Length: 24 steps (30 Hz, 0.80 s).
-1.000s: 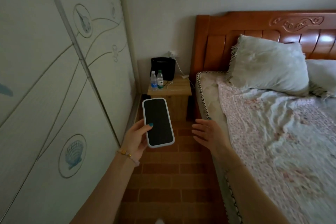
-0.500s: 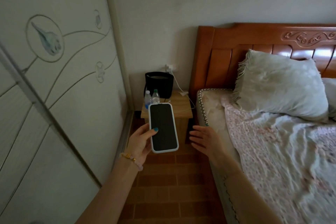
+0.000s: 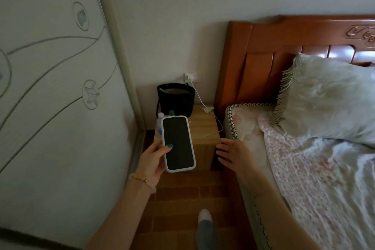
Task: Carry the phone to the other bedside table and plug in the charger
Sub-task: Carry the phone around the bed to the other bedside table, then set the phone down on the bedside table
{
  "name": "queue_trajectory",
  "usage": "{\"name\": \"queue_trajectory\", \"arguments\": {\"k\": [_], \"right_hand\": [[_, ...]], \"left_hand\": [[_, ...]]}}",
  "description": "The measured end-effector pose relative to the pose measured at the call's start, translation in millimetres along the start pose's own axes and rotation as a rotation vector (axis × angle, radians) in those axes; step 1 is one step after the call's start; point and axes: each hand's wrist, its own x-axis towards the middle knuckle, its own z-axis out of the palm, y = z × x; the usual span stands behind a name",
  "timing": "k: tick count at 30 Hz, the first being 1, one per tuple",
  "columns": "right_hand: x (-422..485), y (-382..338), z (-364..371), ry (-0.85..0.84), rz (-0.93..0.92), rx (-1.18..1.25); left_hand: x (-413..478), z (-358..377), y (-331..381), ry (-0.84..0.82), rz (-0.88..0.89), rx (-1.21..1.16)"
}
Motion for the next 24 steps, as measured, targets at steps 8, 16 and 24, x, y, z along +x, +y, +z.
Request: {"name": "queue_trajectory", "arguments": {"k": [8,16,24], "right_hand": [[137,-42,-1,0.002,0.044,-0.026],[251,-78,0,0.033,0.113,-0.087],[324,-87,2,0.053,0.19,-0.1]], "left_hand": [[126,41,12,0.043,-0.057,-0.023],[243,82,28,0.088,-0.137,-0.028],[319,93,23,0.121,-0.22,0.031]]}}
